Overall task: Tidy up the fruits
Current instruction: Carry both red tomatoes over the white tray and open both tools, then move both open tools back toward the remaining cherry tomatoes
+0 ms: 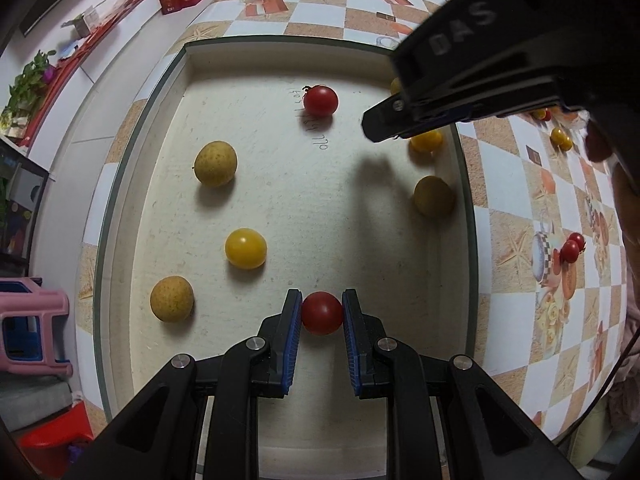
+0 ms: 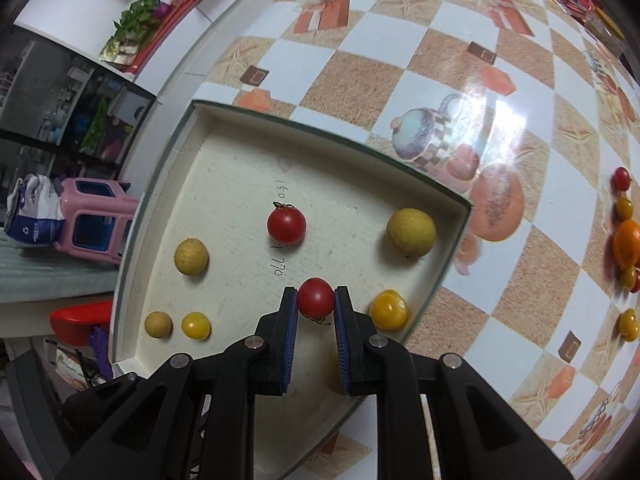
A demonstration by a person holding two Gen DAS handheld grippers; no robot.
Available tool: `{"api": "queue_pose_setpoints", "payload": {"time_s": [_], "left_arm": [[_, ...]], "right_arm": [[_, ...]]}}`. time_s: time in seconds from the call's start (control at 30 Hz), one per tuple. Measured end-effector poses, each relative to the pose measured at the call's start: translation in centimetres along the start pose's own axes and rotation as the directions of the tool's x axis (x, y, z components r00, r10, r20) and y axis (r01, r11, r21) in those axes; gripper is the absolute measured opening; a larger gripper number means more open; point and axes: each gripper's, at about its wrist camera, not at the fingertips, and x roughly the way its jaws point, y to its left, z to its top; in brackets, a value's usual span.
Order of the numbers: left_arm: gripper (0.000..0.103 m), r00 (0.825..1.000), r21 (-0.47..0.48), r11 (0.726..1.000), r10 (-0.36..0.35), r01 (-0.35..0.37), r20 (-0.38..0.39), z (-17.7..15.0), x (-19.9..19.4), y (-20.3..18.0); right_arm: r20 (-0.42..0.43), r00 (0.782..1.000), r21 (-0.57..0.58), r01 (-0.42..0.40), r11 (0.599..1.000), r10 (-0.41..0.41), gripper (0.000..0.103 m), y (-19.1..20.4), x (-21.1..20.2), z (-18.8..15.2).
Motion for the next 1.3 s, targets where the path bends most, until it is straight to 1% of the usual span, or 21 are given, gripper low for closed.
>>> {"api": "queue_pose_setpoints", "payload": {"time_s": [0.1,0.27,0.3,0.33,0.37,0.4,0.43,0.47,0.5,0.57,0.63,0.77,0.87,0.97,1.07,1.2,1.3], "left_arm": [[0.022,1.000,0.019,1.000,0.019,-0.019,0.007,-0.1,0.2,-0.3],[0.022,1.000,0.038,0.999,0.026,-0.026,-0.001,-0.4,0.6,-1.0],[0.022,1.000,0.045,0.999,0.029,-0.029,-0.001,-0.4,0.6,-1.1],[0.024,0.999,0.052,0.998,0.032,-0.032,-0.002,-0.4,0.7,-1.2],[0.029,1.000,0.058,0.998,0.030,-0.030,-0.001,-0.5,0.6,-1.4],[0.051,1.000,0.064,0.997,0.031,-0.031,-0.001,-0.6,0.7,-1.6],[0.070,0.999,0.067,0.997,0.043,-0.043,0.009,-0.6,0.6,-1.9],[0.071,0.998,0.069,0.996,0.056,-0.057,0.027,-0.7,0.4,-2.0],[0.071,0.997,0.073,0.995,0.062,-0.065,0.036,-0.8,0.3,-2.2],[0.071,0.998,0.079,0.995,0.055,-0.056,0.018,-0.8,0.4,-2.6],[0.071,0.998,0.086,0.994,0.065,-0.066,0.012,-0.8,0.3,-3.0],[0.071,0.997,0.096,0.993,0.071,-0.072,0.010,-0.8,-0.5,-3.1],[0.071,0.997,0.118,0.990,0.078,-0.081,0.022,-0.6,-1.3,-3.6],[0.071,0.996,0.147,0.985,0.083,-0.087,0.037,-0.3,-2.4,-4.5],[0.071,0.996,0.173,0.982,0.071,-0.080,0.058,0.0,-3.6,-5.6],[0.071,0.996,0.213,0.975,0.044,-0.060,0.081,0.6,-4.8,-7.3],[0.071,0.996,0.253,0.967,0.009,-0.032,0.090,1.0,-5.3,-9.3]], "right_arm": [[-0.024,0.999,-0.018,0.021,1.000,-0.021,0.021,0.3,0.9,0.2],[-0.055,0.998,-0.032,0.039,0.999,-0.041,0.021,0.7,1.8,0.4],[-0.058,0.998,-0.031,0.038,0.999,-0.039,0.022,0.7,1.9,0.4],[-0.058,0.998,-0.030,0.034,0.999,-0.036,0.026,0.8,2.0,0.5],[-0.063,0.998,-0.029,0.023,0.999,-0.025,0.029,0.8,2.1,0.6],[-0.065,0.998,-0.030,0.017,0.999,-0.019,0.041,0.9,2.1,0.7],[-0.064,0.998,-0.035,0.021,0.999,-0.023,0.060,1.1,2.1,0.9],[-0.063,0.998,-0.039,0.023,0.999,-0.025,0.064,1.2,2.1,0.8],[-0.060,0.998,-0.044,0.013,0.999,-0.016,0.066,1.4,1.9,0.9],[-0.045,0.999,-0.046,0.016,0.999,-0.018,0.068,1.7,1.4,0.9],[-0.025,1.000,-0.035,0.001,0.999,-0.001,0.082,1.6,0.6,0.9],[0.034,0.999,-0.005,-0.018,1.000,0.019,0.084,0.8,-1.8,0.5],[0.080,0.997,0.043,-0.017,0.999,0.013,0.086,-0.9,-3.8,-0.4],[0.122,0.993,0.109,-0.014,0.994,0.001,0.086,-3.4,-5.7,-1.7],[0.144,0.989,0.176,-0.006,0.984,-0.019,0.086,-6.7,-7.4,-3.9],[0.144,0.987,0.270,0.035,0.962,-0.077,0.086,-11.5,-8.6,-7.1],[0.129,0.985,0.352,0.060,0.934,-0.111,0.086,-15.2,-9.0,-9.7]]}}
